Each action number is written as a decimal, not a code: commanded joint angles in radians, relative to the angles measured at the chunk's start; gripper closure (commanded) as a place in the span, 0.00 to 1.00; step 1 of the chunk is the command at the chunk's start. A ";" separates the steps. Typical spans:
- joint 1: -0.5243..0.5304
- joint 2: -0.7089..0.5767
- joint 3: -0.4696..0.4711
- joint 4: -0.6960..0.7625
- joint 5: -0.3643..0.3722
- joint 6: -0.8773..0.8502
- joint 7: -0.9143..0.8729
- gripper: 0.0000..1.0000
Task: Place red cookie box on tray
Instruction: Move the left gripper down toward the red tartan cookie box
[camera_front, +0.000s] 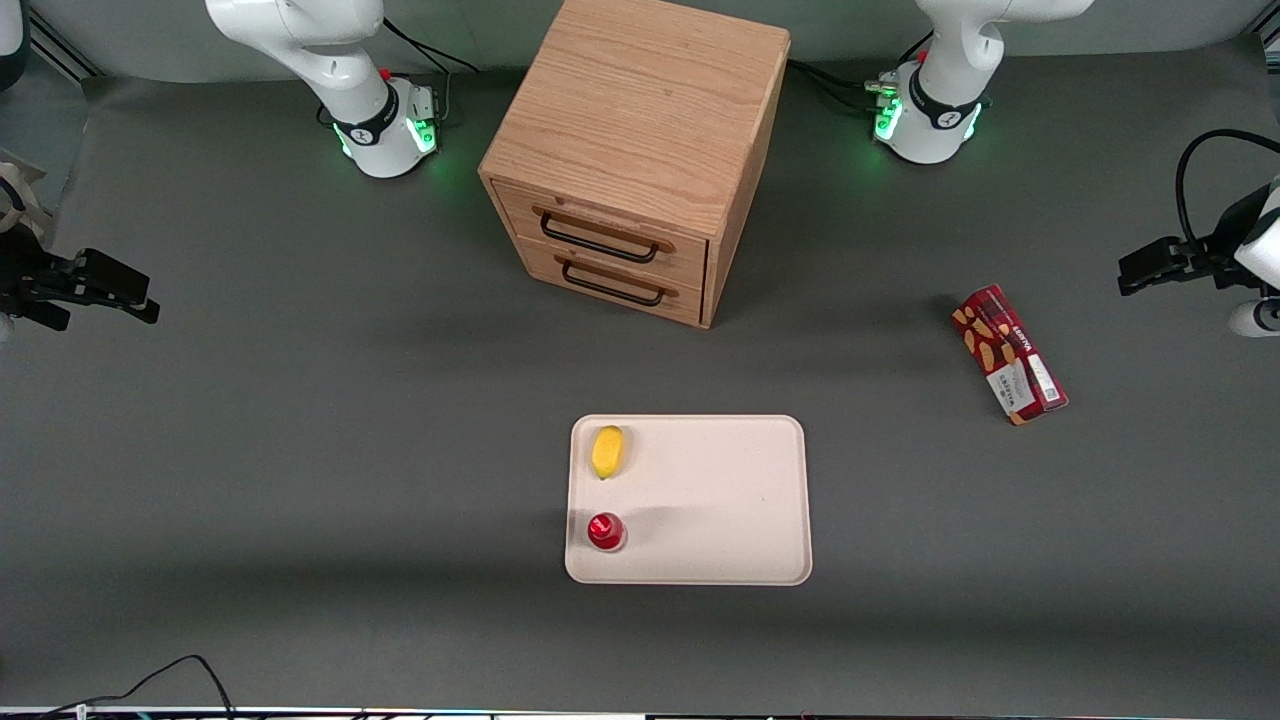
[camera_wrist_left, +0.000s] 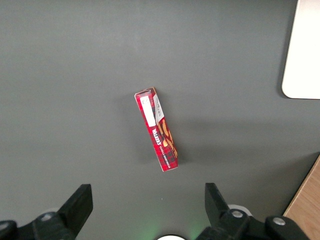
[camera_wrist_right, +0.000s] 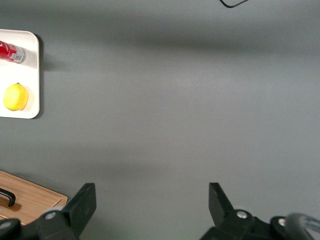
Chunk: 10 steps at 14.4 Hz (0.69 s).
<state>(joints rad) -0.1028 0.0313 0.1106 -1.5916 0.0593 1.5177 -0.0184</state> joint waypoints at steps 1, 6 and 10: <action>0.009 0.025 -0.026 0.059 0.017 -0.063 -0.002 0.00; -0.001 0.042 -0.029 0.087 0.020 -0.145 0.006 0.00; 0.000 0.065 -0.031 0.082 0.031 -0.194 0.053 0.00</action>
<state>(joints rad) -0.1032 0.0630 0.0787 -1.5378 0.0706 1.3607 -0.0015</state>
